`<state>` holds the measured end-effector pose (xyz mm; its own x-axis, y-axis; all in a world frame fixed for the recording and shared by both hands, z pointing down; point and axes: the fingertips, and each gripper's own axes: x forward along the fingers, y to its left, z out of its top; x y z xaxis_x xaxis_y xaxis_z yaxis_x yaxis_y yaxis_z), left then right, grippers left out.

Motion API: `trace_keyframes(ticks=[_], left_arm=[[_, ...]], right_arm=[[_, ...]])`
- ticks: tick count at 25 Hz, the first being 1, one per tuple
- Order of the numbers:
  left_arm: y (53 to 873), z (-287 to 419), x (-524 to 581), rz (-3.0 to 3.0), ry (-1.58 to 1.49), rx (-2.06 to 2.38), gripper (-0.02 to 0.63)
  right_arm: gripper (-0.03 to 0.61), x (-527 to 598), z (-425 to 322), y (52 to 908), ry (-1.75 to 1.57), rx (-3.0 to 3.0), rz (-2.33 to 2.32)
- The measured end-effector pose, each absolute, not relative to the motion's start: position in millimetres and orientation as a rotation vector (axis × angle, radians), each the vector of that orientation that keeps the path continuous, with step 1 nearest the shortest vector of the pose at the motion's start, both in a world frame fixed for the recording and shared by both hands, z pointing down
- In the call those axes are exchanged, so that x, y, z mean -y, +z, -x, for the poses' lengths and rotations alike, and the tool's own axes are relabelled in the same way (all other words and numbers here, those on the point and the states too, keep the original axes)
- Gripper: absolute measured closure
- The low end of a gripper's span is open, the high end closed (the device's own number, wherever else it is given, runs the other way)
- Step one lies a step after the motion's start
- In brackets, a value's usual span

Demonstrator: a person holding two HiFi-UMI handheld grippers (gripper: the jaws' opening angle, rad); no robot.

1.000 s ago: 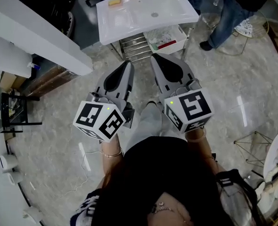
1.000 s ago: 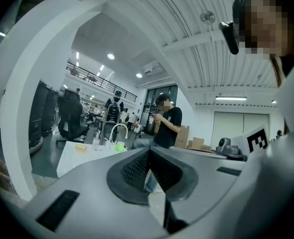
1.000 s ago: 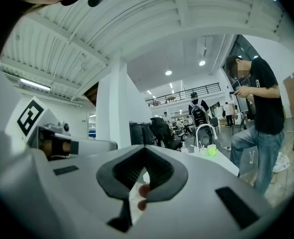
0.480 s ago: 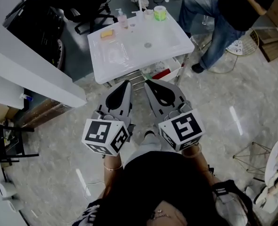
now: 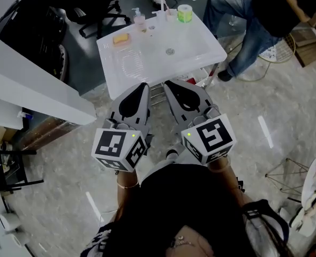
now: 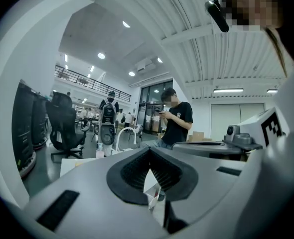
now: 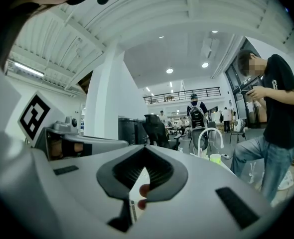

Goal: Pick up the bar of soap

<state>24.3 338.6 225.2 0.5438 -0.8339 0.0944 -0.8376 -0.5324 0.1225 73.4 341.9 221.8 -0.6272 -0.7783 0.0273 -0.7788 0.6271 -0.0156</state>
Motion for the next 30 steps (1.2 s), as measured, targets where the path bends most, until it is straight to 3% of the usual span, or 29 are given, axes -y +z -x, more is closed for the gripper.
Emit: trace_keyframes(ticks=[13,30], left_arm=[[253.3,-18.4,-294.8,-2.558,0.047,1.410,0.606],[252.9,-37.5,-133.9,-2.595,0.141,1.426,0.606]], right_arm=[[0.571,-296.5,-68.7,245.0,0.053,2.771,-1.318],[0.571,-148.0,-77.3,243.6,0.108,2.895,-1.219]])
